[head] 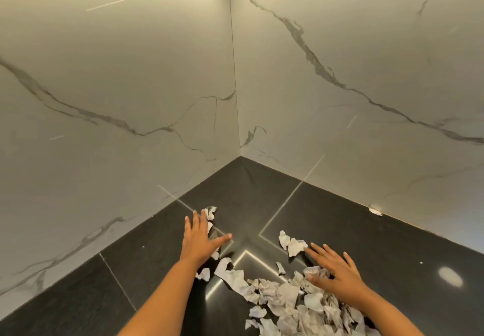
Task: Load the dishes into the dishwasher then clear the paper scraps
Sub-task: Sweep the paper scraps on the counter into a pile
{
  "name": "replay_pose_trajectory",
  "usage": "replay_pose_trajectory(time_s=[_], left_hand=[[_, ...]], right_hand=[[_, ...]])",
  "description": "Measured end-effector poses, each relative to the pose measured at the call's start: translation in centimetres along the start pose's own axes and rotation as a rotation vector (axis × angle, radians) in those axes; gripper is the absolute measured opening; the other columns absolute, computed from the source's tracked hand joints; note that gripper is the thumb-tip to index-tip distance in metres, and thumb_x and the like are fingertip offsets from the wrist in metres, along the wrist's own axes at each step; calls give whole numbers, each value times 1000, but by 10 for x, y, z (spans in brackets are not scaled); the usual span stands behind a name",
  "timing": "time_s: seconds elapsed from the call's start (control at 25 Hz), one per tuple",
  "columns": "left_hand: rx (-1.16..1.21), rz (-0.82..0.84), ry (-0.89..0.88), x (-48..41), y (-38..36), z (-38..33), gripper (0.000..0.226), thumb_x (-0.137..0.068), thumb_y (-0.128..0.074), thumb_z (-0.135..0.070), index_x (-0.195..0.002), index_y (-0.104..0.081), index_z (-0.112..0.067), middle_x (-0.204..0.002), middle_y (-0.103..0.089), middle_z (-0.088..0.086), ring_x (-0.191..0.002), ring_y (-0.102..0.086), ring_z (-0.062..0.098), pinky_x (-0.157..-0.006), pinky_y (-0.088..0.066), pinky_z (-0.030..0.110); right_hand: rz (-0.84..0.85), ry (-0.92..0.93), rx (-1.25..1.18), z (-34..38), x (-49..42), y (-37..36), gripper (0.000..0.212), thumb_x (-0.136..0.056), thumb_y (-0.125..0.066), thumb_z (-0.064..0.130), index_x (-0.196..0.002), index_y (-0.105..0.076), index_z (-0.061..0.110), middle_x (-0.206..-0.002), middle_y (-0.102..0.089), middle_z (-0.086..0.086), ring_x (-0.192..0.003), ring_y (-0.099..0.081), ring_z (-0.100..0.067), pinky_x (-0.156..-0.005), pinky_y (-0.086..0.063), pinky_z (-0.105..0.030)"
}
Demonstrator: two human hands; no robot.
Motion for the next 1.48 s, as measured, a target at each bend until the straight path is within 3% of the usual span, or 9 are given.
replay_pose_trajectory(time_s=[0.4, 0.6, 0.72, 0.8, 0.92, 1.08, 1.2, 1.32, 1.48], left_hand=[[-35, 55, -246, 5, -52, -74, 81, -77, -54, -69, -143, -35, -27, -152, -29, -11, -143, -17, 11, -118, -5, 38], [119, 303, -376, 57, -87, -115, 82, -64, -47, -78, -134, -47, -37, -145, -39, -16, -139, -25, 5, -117, -4, 37], [292, 466, -341, 73, -93, -120, 75, -64, -53, -68, -130, -52, -34, -138, -48, -14, -132, -30, -1, -115, -7, 34], [559, 598, -243, 88, -91, -122, 66, -71, -67, -48, -131, -53, -24, -130, -56, -9, -124, -46, 4, -111, -30, 31], [579, 453, -252, 107, -69, -103, 55, -79, -72, -33, -130, -54, -29, -115, -63, -24, -121, -52, 2, -108, -35, 31], [550, 142, -246, 140, -28, -64, 34, -83, -69, -30, -106, -61, -53, -127, -53, -22, -136, -35, 8, -119, -5, 47], [150, -100, -90, 146, -8, -27, 56, -80, -61, -55, -132, -42, -45, -149, -24, -11, -145, -8, 25, -115, 3, 51], [-95, 67, 99, 139, -18, 5, 96, -68, -43, -81, -148, -15, -37, -159, 1, 9, -146, 4, 30, -117, 2, 51], [111, 205, -136, 158, -40, -35, 99, -65, -40, -88, -147, -22, -34, -157, -18, -2, -146, -9, 16, -118, 4, 48]], right_hand=[[124, 13, -45, -2, -8, -4, 79, -49, -18, 100, -122, -18, 69, -147, 4, 31, -137, 16, 3, -109, 22, -41], [19, -159, -512, 0, -10, 16, 58, -62, -52, 82, -114, -37, 61, -152, -25, 7, -144, -9, -22, -115, 7, -49], [-32, -166, -227, 19, -25, 13, 79, -72, -55, 73, -138, -17, 55, -155, -19, 9, -144, -10, -25, -111, 8, -57], [46, -154, 0, 40, -32, 0, 78, -79, -54, 65, -142, -11, 53, -157, -6, 13, -145, 6, -28, -108, 10, -63], [106, -127, 120, 59, -30, -11, 65, -85, -53, 53, -143, -24, 44, -157, -6, 16, -145, 7, -29, -105, 5, -70], [149, -122, 88, 55, 2, -6, 53, -79, -61, 58, -125, -54, 32, -142, -45, 8, -129, -42, -19, -106, -35, -50], [63, -122, 27, 49, 45, 10, 40, -81, -61, 55, -110, -66, 28, -121, -61, 6, -108, -57, -15, -91, -49, -35], [-95, -106, -124, 46, 97, 22, 25, -81, -67, 45, -90, -73, 24, -105, -69, 6, -98, -62, -10, -87, -50, -31], [-282, -137, -259, 18, 161, 29, 37, -73, -77, 34, -108, -67, 29, -121, -59, 12, -111, -53, -4, -90, -39, -21]])
Point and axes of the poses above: each hand's wrist, its own x-axis away from the middle knuckle, its own y-axis out of the back of the hand, z = x × y, the point moved 7 cm from there along -x, towards the middle knuckle
